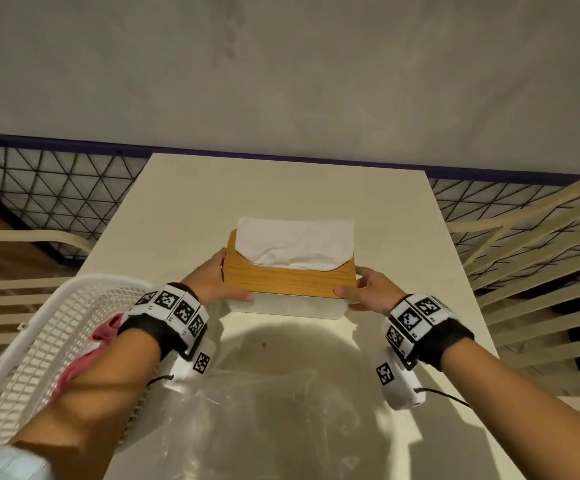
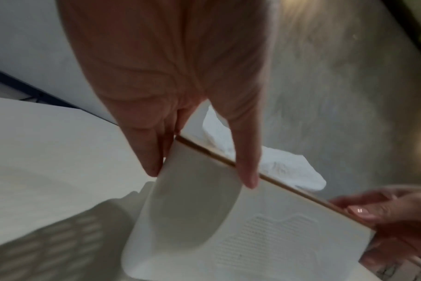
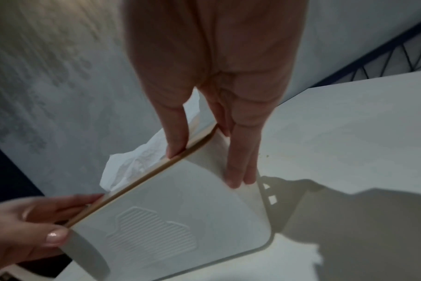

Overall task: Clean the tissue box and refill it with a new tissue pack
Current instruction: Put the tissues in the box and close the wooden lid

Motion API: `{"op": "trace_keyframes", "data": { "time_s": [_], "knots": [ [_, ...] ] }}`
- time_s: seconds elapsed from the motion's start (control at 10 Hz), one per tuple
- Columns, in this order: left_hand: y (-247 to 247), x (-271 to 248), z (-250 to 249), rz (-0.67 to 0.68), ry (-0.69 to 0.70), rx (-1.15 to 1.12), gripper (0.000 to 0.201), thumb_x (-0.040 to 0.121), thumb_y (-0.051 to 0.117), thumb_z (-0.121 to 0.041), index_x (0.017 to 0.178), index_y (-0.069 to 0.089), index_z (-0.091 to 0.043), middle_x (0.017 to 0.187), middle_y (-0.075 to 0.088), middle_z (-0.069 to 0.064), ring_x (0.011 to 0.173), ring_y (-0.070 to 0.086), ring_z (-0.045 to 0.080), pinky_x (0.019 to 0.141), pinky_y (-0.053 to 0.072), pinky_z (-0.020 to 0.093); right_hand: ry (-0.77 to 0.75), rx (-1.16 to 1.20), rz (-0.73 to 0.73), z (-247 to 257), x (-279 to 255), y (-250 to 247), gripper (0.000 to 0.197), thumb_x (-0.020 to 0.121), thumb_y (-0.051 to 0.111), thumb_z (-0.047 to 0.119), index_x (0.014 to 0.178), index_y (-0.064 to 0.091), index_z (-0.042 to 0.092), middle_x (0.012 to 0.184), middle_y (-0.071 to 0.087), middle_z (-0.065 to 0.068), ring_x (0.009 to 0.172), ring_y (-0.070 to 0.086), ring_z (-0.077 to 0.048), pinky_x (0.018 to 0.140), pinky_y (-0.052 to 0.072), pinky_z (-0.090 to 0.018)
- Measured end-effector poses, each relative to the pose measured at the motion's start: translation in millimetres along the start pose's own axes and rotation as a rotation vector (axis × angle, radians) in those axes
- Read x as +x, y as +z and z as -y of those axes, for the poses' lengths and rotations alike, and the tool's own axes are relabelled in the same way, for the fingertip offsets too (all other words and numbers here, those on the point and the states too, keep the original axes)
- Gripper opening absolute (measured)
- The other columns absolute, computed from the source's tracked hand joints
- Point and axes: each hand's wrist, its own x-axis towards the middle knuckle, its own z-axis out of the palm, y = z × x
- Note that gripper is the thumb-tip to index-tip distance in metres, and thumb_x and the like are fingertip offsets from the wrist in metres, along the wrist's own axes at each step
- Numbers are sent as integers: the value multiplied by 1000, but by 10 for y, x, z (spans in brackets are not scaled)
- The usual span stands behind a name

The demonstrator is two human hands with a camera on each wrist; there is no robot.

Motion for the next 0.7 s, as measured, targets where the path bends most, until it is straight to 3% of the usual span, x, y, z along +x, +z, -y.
{"op": "trace_keyframes", "data": {
  "time_s": [0.1, 0.3, 0.5, 0.6, 0.7],
  "knots": [
    [-7, 38, 46, -83, 11, -7, 90, 66, 80, -11, 139, 28, -12, 112, 47, -4, 118, 51, 26, 97, 38, 29, -28, 37, -26, 97, 63, 39, 63, 84, 64, 12, 139, 33, 10, 82, 54, 4, 97, 55, -23, 97, 48, -42],
    [-168, 234, 25, -167, -40, -11, 82, 68, 79, -11, 137, 34, -11, 131, 52, 10, 119, 50, 28, 100, 37, 34, -26, 56, -93, 338, 273, 136, 57, 85, 64, 17, 136, 39, 11, 106, 57, -10, 112, 57, -32, 98, 47, -44],
    [-263, 400, 25, -159, -97, 61, 88, 68, 79, -17, 141, 28, -12, 133, 52, 11, 121, 50, 28, 103, 39, 36, -6, 52, -142, 406, 422, 166, 55, 83, 65, 18, 132, 44, 10, 109, 59, -11, 112, 57, -32, 100, 45, -45],
    [-263, 413, 57, -157, -104, 52, 87, 70, 77, -17, 141, 28, -13, 133, 52, 10, 121, 50, 27, 101, 38, 34, -4, 42, -145, 374, 454, 177, 57, 83, 65, 19, 133, 42, 9, 117, 60, -13, 114, 56, -32, 101, 44, -45],
    [-249, 348, 47, -193, -115, -4, 92, 74, 74, -21, 145, 16, -10, 141, 45, 12, 125, 47, 28, 106, 36, 38, -26, -4, -180, 369, 392, 182, 71, 83, 65, 28, 141, 29, 9, 130, 54, -15, 119, 52, -31, 104, 40, -41]
  ]
}}
